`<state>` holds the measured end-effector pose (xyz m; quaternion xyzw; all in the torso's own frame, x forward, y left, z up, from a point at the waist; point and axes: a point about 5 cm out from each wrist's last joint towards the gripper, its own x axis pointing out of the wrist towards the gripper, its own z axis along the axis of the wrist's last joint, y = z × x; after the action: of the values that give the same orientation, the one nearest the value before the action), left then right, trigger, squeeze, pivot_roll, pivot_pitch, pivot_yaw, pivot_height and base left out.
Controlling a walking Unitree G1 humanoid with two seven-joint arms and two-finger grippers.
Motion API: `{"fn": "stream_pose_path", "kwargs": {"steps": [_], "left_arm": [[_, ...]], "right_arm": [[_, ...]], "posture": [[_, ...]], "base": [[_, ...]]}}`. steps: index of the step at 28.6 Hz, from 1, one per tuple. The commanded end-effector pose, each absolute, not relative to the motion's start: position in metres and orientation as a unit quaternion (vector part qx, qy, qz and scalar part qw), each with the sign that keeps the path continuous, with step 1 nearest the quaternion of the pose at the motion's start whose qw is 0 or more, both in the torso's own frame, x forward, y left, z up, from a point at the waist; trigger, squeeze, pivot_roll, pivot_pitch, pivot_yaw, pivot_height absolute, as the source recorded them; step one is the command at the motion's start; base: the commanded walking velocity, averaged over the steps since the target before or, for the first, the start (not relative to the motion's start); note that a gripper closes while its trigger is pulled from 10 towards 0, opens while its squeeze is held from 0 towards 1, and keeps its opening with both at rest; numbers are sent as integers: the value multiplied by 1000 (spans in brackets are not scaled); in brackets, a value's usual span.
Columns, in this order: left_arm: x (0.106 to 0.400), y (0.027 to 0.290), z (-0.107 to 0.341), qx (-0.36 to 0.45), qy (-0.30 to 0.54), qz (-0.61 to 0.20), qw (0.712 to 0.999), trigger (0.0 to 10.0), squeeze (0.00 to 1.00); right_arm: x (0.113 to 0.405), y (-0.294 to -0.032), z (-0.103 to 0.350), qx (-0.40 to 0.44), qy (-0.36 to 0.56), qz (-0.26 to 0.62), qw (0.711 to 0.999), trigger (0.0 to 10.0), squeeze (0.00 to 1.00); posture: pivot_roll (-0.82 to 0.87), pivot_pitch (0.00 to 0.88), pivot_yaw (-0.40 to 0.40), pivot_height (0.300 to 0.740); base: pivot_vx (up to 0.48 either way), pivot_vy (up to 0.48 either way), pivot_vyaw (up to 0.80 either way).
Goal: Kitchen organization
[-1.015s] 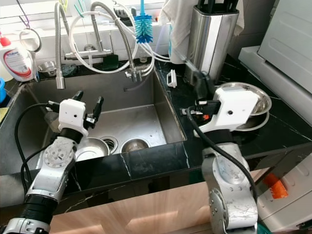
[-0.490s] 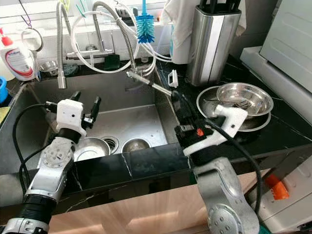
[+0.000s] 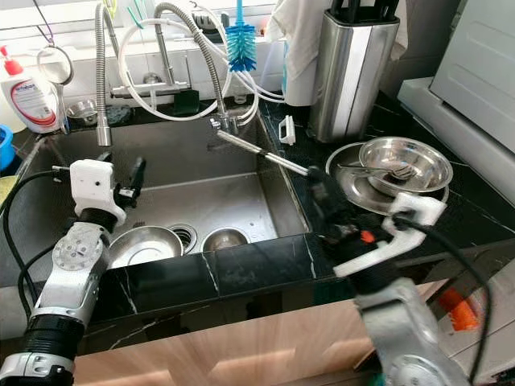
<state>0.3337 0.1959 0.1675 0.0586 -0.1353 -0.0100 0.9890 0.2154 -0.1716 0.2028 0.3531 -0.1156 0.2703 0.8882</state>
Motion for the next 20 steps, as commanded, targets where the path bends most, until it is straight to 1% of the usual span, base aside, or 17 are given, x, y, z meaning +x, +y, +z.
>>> {"fn": "stream_pose_path", "kwargs": {"steps": [1,4,5,7,8,9,10,11,12,13,15,17,18,19,20], "left_arm": [[339,201,171,22,-123,-12,992,10000,0],[342,206,174,-39,-110,-18,993,10000,0],[344,208,177,-73,-104,-24,992,10000,0],[345,208,179,-100,-100,-35,989,10000,0],[346,205,180,-139,-91,-59,984,10000,0],[346,203,182,-149,-89,-74,982,10000,0],[345,198,185,-180,-84,-109,974,10000,0],[345,198,185,-180,-84,-109,974,10000,0],[343,193,188,-215,-81,-146,962,10000,0],[342,191,189,-225,-79,-161,958,10000,0],[339,187,190,-236,-78,-180,952,10000,0],[334,179,187,-259,-64,-213,940,10000,0],[334,179,187,-259,-64,-213,940,10000,0],[331,175,187,-275,-56,-239,930,10000,0],[329,174,187,-280,-56,-246,926,10000,0]], "right_arm": [[213,-175,196,388,-105,273,874,10000,0],[207,-177,189,417,-98,280,859,10000,0],[202,-178,184,437,-95,288,846,10000,0],[199,-181,177,449,-89,285,842,10000,0],[197,-185,169,466,-77,275,838,10000,0],[195,-186,166,476,-74,273,833,10000,0],[190,-187,164,491,-75,276,823,10000,0],[190,-187,164,491,-75,276,823,10000,0],[187,-186,165,502,-79,284,813,10000,0],[184,-184,166,504,-81,292,809,10000,0],[181,-181,165,497,-78,305,809,10000,0],[178,-181,159,497,-70,303,810,10000,0],[178,-181,159,497,-70,303,810,10000,0],[177,-182,157,499,-68,302,810,10000,0],[176,-183,156,501,-69,303,808,10000,0]], "posture": [[-100,0,20,740],[-96,0,19,740],[-101,0,19,740],[-100,0,18,740],[-98,0,17,740],[-91,0,16,740],[-91,0,15,740],[-91,0,15,740],[-94,0,18,740],[-94,0,18,740],[-98,0,20,740],[-92,0,21,740],[-92,0,21,740],[-92,0,21,740],[-93,0,22,740]], "base": [[0,0,0],[0,0,0],[0,0,0],[0,0,0],[0,0,0],[0,0,0],[0,0,0],[0,0,0],[0,0,0],[0,0,0],[0,0,0],[0,0,0],[0,0,0],[0,0,0],[0,0,0]]}}
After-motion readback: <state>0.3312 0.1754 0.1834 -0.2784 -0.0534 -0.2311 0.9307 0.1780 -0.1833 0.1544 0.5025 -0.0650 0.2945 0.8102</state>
